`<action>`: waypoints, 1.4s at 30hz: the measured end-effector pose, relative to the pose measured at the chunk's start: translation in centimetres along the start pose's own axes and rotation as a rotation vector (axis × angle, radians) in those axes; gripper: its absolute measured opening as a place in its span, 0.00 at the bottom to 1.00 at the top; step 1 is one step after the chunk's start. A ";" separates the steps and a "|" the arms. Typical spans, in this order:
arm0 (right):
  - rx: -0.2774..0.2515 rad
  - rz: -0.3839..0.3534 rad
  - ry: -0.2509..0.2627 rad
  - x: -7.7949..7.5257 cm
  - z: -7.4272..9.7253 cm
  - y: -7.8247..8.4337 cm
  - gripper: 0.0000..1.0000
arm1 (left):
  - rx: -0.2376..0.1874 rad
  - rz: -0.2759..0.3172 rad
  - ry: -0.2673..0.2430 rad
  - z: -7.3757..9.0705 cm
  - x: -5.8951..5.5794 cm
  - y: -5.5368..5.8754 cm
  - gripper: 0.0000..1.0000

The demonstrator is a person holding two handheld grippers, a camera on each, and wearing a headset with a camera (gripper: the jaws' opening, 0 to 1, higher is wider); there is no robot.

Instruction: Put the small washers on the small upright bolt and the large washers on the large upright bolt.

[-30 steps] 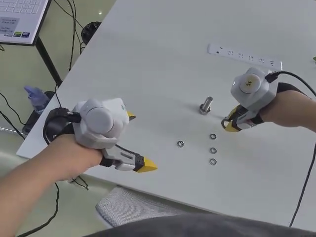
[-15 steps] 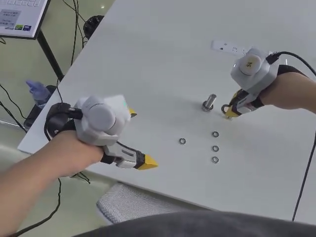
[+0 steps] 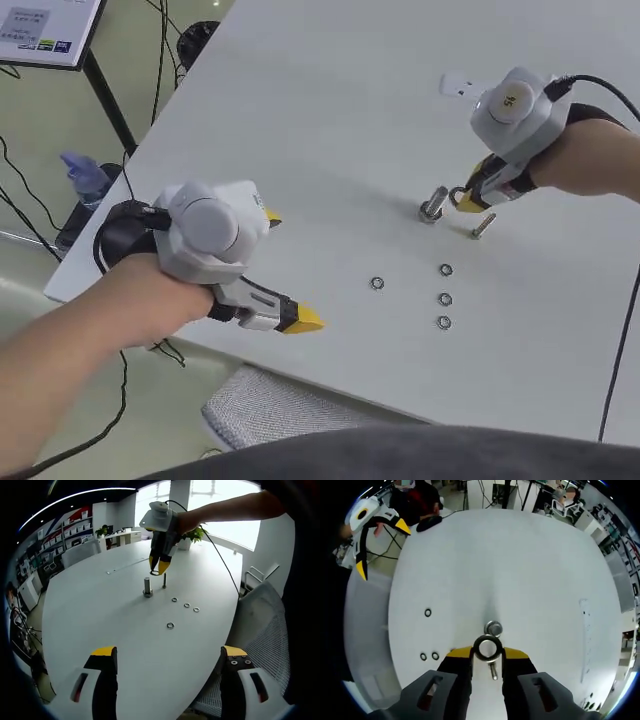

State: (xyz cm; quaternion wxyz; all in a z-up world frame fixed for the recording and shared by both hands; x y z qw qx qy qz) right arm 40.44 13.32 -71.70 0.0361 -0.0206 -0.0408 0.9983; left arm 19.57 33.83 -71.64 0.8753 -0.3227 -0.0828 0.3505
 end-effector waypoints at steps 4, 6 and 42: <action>-0.002 0.005 0.005 -0.3 -0.3 -0.6 0.21 | -0.001 -0.001 0.003 -0.1 0.1 -0.1 0.85; -0.006 0.004 0.008 -0.5 -0.4 -1.0 0.21 | -0.001 -0.002 0.004 -0.2 0.1 -0.2 0.85; 0.039 0.018 0.001 -1.8 -5.9 -1.4 0.22 | 0.009 0.020 -0.002 0.1 0.6 0.3 0.84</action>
Point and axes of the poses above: the centre of the closed fingertips' face, and the gripper's own axes: z roughly backward along the fingers, x roughly to its left, y roughly out of its underside, the point moved 7 cm from there along z, roughly backward along the fingers, and after that the axes turned 10 degrees about x, right-handed, at the moved point
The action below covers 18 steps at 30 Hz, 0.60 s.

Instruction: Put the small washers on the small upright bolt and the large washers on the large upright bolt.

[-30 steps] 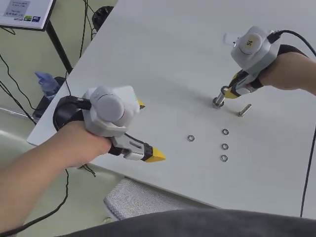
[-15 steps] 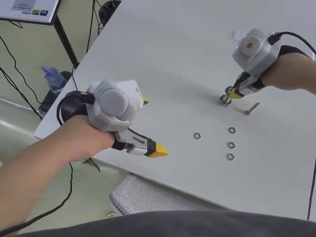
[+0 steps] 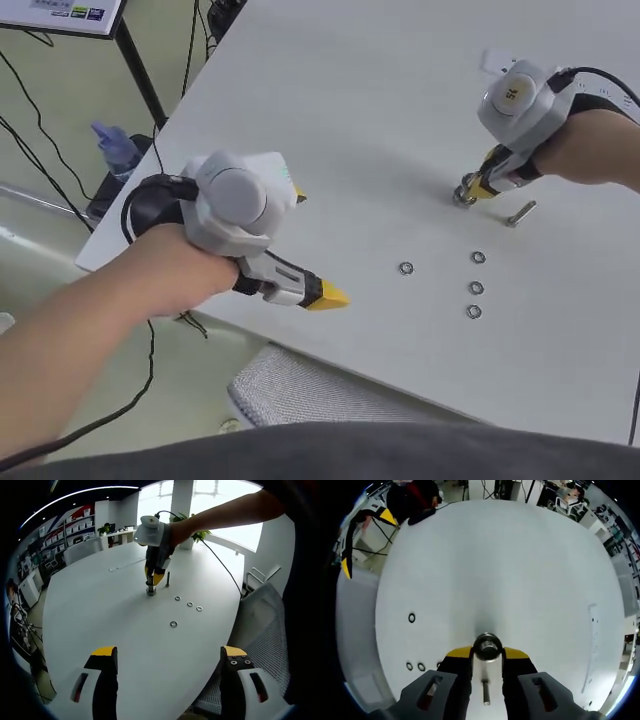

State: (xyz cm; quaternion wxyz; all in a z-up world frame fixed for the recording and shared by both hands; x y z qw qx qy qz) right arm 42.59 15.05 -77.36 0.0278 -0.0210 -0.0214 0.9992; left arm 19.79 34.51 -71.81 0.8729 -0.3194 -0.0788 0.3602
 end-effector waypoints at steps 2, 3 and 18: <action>0.002 0.003 -0.001 -0.1 -0.3 -0.1 0.22 | 0.000 0.001 0.000 0.0 0.0 0.0 0.84; 0.001 0.008 0.000 -0.1 -0.3 -0.1 0.22 | -0.001 0.002 -0.001 0.0 0.0 0.0 0.84; 0.012 0.003 0.000 0.8 -1.2 -0.2 0.22 | 0.011 0.016 0.000 0.0 0.1 0.6 0.84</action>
Point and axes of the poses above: the centre of the closed fingertips' face, and the gripper's own axes: z roughly backward along the fingers, x roughly to its left, y roughly out of its underside, the point moved 7 cm from there along z, roughly backward along the fingers, and after that the axes turned 10 degrees about x, right-handed, at the moved point
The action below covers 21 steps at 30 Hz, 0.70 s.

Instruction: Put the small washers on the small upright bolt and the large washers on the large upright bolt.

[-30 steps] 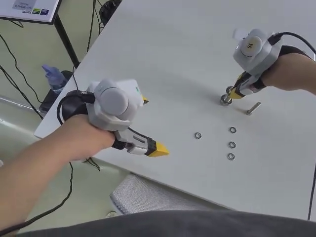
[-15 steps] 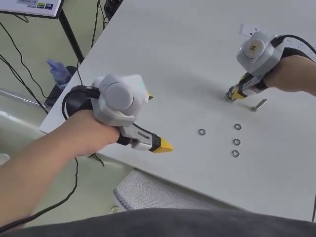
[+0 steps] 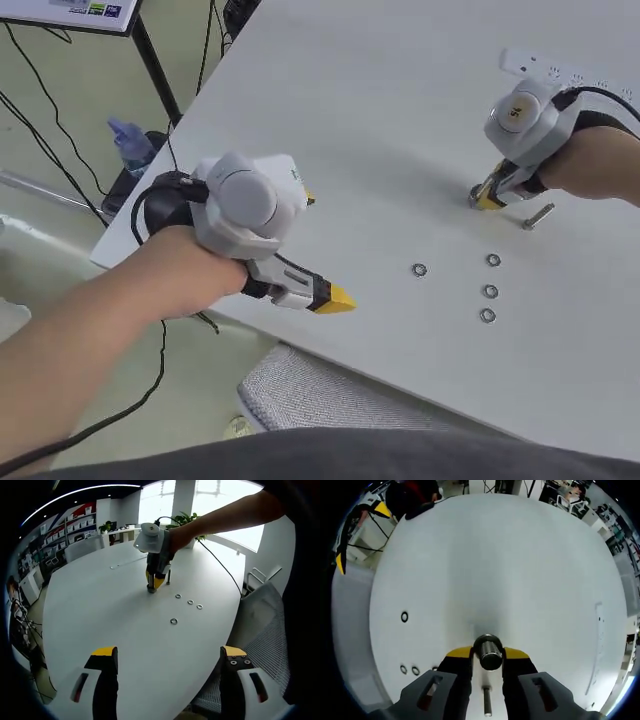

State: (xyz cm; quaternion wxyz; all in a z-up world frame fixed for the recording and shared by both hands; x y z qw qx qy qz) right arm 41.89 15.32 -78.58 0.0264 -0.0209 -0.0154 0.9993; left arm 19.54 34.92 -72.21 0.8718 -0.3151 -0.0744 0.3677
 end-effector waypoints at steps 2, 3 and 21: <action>0.002 0.004 0.000 0.1 0.0 0.0 0.22 | 0.001 -0.002 0.001 0.0 0.0 0.0 0.84; 0.002 0.006 -0.001 0.2 0.0 0.0 0.22 | 0.002 -0.001 0.001 0.0 0.0 0.0 0.84; 0.001 0.005 -0.015 0.3 0.0 0.2 0.24 | 0.001 0.002 -0.002 0.0 0.1 0.1 0.83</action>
Point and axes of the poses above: the centre of the closed fingertips' face, and the gripper's own axes: z roughly backward along the fingers, x roughly to its left, y roughly out of its underside, the point moved 7 cm from there along z, roughly backward along the fingers, and after that the axes turned 10 degrees about x, right-handed, at the moved point
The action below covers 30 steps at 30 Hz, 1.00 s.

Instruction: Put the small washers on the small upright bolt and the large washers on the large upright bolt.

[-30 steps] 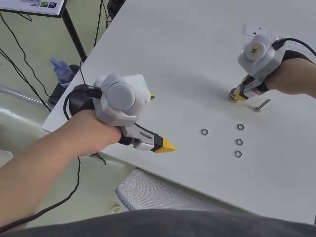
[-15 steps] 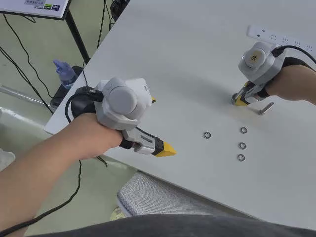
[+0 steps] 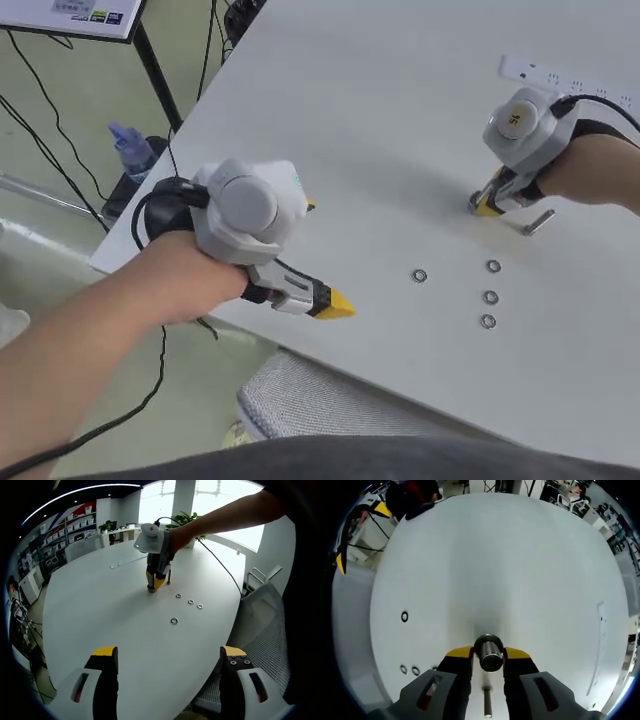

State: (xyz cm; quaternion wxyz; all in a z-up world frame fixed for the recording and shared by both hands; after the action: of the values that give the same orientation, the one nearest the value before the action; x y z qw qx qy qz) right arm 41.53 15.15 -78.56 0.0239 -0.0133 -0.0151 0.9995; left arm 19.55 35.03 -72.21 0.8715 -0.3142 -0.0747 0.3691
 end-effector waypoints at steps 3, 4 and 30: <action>0.003 0.011 0.007 -0.2 -0.2 0.0 0.24 | -0.001 0.004 0.000 0.0 -0.1 0.1 0.83; 0.004 0.017 0.009 -0.2 -0.2 0.0 0.24 | -0.001 0.004 0.002 0.0 -0.2 0.1 0.83; -0.055 -0.002 -0.002 -1.2 0.6 0.1 0.40 | -0.013 0.001 0.002 0.0 -0.2 -0.3 0.84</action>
State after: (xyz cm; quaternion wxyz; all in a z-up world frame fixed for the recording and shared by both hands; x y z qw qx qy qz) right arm 42.73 14.95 -77.97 0.0247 -0.0132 -0.0425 0.9987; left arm 19.54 34.73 -72.00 0.8694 -0.3201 -0.0761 0.3686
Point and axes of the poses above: the centre of the closed fingertips' face, and the gripper's own axes: z roughly backward along the fingers, x roughly to its left, y roughly out of its underside, the point moved 7 cm from there along z, roughly backward along the fingers, and after that the axes turned 10 degrees about x, right-handed, at the moved point
